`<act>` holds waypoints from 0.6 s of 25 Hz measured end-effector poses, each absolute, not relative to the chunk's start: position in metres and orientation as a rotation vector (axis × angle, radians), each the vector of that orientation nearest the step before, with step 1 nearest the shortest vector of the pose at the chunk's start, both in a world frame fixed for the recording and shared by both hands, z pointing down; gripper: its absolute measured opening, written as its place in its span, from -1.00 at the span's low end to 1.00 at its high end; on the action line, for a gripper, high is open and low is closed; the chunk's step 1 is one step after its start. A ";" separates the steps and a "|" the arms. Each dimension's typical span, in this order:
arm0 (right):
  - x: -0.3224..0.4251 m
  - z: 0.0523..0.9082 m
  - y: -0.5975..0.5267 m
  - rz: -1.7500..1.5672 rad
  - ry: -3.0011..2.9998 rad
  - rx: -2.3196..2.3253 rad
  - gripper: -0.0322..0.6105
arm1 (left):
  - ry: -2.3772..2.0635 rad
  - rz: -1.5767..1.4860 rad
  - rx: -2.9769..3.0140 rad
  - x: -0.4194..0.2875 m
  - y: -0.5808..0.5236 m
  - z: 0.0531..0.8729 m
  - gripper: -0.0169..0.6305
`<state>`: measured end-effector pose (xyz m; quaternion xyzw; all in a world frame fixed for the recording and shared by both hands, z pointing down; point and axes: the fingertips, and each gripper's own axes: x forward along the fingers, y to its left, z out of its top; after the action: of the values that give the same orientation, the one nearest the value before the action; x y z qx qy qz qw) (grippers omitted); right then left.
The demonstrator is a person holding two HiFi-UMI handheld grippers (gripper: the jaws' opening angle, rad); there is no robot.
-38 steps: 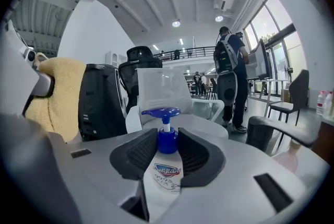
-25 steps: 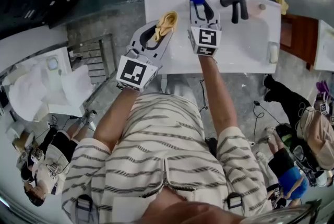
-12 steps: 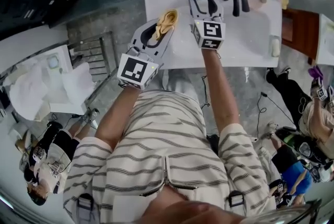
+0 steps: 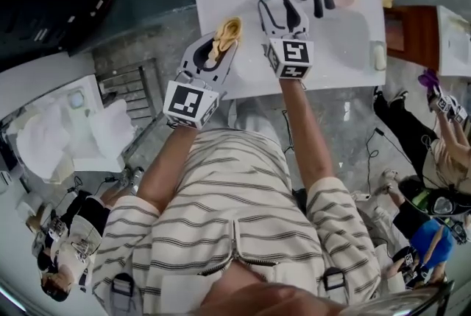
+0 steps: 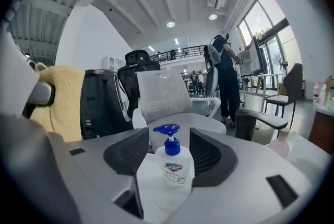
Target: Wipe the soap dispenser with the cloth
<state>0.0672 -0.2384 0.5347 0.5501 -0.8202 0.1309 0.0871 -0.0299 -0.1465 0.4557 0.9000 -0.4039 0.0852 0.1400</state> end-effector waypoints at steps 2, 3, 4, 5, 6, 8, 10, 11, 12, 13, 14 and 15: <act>0.070 0.522 -0.228 0.391 -2.459 1.663 -0.20 | -1.169 0.240 2.606 -0.030 -0.141 0.452 -0.65; 0.072 0.516 -0.221 0.390 -2.465 1.676 -0.22 | -1.167 0.237 2.609 -0.030 -0.138 0.450 -0.65; 0.073 0.510 -0.216 0.391 -2.470 1.686 -0.23 | -1.165 0.232 2.612 -0.030 -0.135 0.448 -0.65; 0.074 0.504 -0.211 0.395 -2.478 1.693 -0.24 | -1.164 0.228 2.615 -0.030 -0.133 0.446 -0.65; 0.073 0.499 -0.206 0.398 -2.488 1.696 -0.24 | -1.165 0.225 2.620 -0.030 -0.131 0.443 -0.65; 0.073 0.489 -0.198 0.396 -2.508 1.695 -0.28 | -1.169 0.217 2.628 -0.030 -0.128 0.439 -0.65; 0.076 0.480 -0.189 0.383 -2.517 1.699 -0.31 | -1.163 0.209 2.641 -0.027 -0.124 0.434 -0.65; 0.078 0.476 -0.185 0.377 -2.519 1.705 -0.33 | -1.158 0.206 2.648 -0.026 -0.123 0.432 -0.65; 0.079 0.471 -0.181 0.372 -2.522 1.713 -0.35 | -1.155 0.203 2.654 -0.026 -0.122 0.430 -0.65; 0.080 0.467 -0.177 0.370 -2.527 1.720 -0.36 | -1.153 0.199 2.660 -0.026 -0.120 0.428 -0.65; 0.080 0.463 -0.174 0.369 -2.533 1.726 -0.37 | -1.154 0.194 2.665 -0.026 -0.120 0.425 -0.65; 0.080 0.458 -0.171 0.368 -2.539 1.730 -0.39 | -1.155 0.189 2.670 -0.027 -0.119 0.422 -0.65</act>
<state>0.0805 -0.1708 0.4576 0.5589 -0.8203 0.1190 0.0234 -0.0267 -0.1193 0.4218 0.9100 -0.3938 0.0643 0.1130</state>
